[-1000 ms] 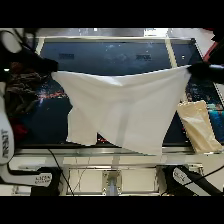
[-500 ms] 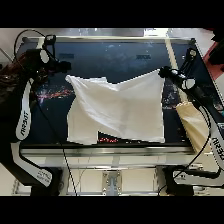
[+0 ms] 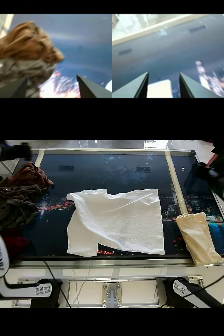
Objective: Fold the shirts.
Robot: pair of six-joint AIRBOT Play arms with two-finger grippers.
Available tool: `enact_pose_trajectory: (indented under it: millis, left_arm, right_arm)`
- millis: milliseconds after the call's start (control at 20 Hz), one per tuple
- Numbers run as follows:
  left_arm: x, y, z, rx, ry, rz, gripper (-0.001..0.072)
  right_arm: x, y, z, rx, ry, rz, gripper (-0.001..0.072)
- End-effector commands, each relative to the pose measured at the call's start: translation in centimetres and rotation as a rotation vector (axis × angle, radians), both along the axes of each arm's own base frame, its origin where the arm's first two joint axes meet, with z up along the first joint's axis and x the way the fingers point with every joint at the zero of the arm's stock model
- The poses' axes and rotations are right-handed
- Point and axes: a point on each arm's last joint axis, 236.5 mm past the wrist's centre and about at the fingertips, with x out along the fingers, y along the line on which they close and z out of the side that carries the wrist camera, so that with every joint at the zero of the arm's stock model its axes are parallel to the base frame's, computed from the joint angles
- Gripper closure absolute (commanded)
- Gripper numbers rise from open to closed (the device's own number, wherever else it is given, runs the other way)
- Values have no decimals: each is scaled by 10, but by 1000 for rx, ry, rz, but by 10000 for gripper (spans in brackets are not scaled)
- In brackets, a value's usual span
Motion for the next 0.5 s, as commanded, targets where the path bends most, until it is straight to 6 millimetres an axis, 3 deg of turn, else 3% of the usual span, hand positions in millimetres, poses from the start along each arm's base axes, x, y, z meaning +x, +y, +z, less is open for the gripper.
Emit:
enact_pose_trajectory:
  millis: [0,50,200,250,350,450]
  left_arm:
    - [-86,32,-59,-216,143,121,21]
    - [-99,19,-95,-327,201,110,20]
    - [-130,-44,-208,-618,413,19,20]
    - [-141,-65,-237,-681,473,-18,19]
    - [-152,-93,-279,-772,530,-35,18]
    - [-148,-109,-308,-839,551,-15,18]
  right_arm:
    - [-90,-33,-29,5,232,-74,286]
    - [-103,-34,-42,19,270,-82,285]
    - [-134,-21,-90,78,398,-65,285]
    - [-140,-16,-101,86,422,-52,285]
    - [-148,-7,-118,108,444,-42,285]
    - [-152,0,-125,132,447,-33,285]
